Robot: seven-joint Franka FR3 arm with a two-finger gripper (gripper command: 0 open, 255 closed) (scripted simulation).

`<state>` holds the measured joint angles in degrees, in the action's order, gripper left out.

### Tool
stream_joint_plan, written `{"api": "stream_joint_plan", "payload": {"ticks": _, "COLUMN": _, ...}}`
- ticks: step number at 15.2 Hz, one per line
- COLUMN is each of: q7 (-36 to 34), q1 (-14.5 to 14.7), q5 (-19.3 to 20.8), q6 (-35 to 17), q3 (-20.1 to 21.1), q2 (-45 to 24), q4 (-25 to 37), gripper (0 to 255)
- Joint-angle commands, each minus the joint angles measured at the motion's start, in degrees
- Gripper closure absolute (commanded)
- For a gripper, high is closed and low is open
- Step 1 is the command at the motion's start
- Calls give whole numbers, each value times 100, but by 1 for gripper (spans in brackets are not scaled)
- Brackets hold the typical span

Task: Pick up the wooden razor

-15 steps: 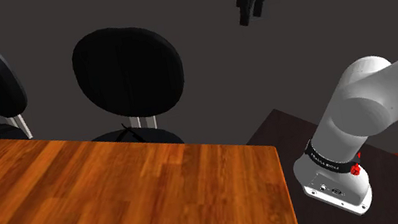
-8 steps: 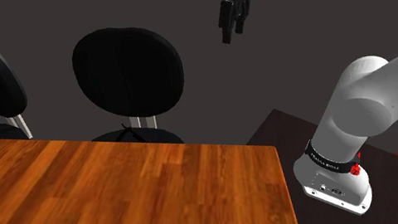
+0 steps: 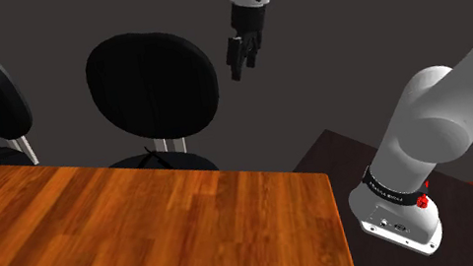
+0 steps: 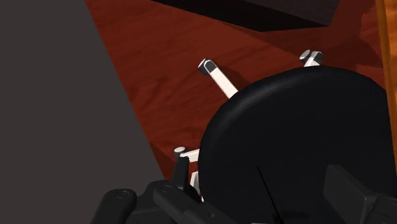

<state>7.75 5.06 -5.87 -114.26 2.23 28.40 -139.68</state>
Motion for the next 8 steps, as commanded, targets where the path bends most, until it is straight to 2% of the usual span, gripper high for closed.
{"api": "stream_joint_plan", "payload": {"ticks": 1, "q7": 65, "q1": 66, "q5": -72, "q6": -428, "q3": 36, "q2": -295, "q4": -67, "gripper": 0}}
{"api": "stream_joint_plan", "payload": {"ticks": 8, "q7": 273, "q1": 296, "q5": -314, "q6": -1707, "q3": 195, "q2": -1655, "q4": 209, "gripper": 0}}
